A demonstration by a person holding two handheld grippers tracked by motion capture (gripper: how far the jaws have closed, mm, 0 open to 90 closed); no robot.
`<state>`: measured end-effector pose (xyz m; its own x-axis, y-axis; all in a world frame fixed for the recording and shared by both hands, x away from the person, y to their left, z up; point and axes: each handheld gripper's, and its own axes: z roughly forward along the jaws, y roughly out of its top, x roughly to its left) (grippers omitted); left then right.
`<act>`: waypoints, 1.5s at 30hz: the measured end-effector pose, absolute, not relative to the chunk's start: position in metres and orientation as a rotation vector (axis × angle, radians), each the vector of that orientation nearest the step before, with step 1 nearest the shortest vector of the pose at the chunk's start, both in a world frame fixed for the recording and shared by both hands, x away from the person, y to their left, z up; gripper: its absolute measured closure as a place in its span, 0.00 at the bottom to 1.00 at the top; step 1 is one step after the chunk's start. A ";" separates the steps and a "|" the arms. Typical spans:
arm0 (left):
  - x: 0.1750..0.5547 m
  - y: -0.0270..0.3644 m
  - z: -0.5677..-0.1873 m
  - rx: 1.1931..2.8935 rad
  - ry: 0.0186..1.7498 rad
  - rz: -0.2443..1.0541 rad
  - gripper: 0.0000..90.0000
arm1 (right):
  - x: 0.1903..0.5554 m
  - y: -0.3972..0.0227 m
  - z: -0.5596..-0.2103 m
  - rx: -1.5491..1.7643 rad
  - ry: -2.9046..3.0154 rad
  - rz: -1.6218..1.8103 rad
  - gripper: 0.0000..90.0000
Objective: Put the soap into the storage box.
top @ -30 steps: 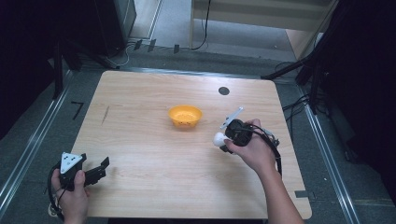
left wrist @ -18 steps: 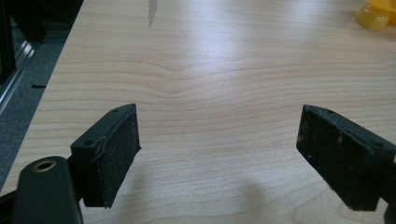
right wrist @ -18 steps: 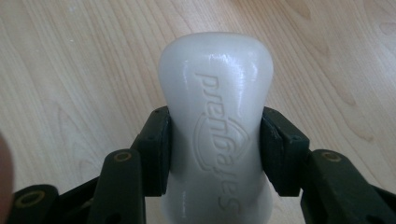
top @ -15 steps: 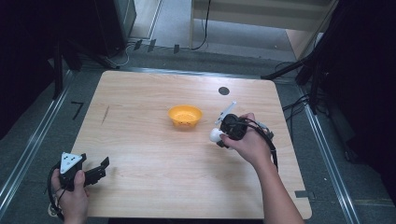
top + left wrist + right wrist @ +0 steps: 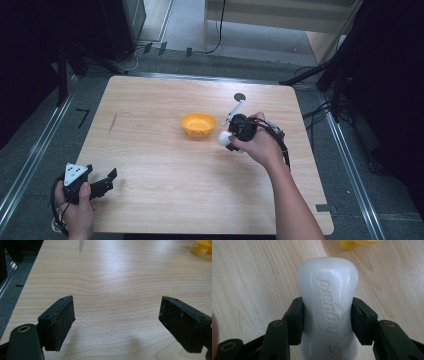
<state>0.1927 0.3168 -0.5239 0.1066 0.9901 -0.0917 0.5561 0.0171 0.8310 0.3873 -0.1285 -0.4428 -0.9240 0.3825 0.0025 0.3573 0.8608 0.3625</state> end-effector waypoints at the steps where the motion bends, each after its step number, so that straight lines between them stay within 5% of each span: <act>1: 0.193 0.317 -0.524 1.634 1.543 0.731 0.15 | 0.389 -0.127 -0.442 0.595 2.960 0.561 0.57; 45: 0.192 0.319 -0.524 1.615 1.539 0.712 0.15 | 0.442 -0.062 -0.423 0.264 2.989 0.509 0.57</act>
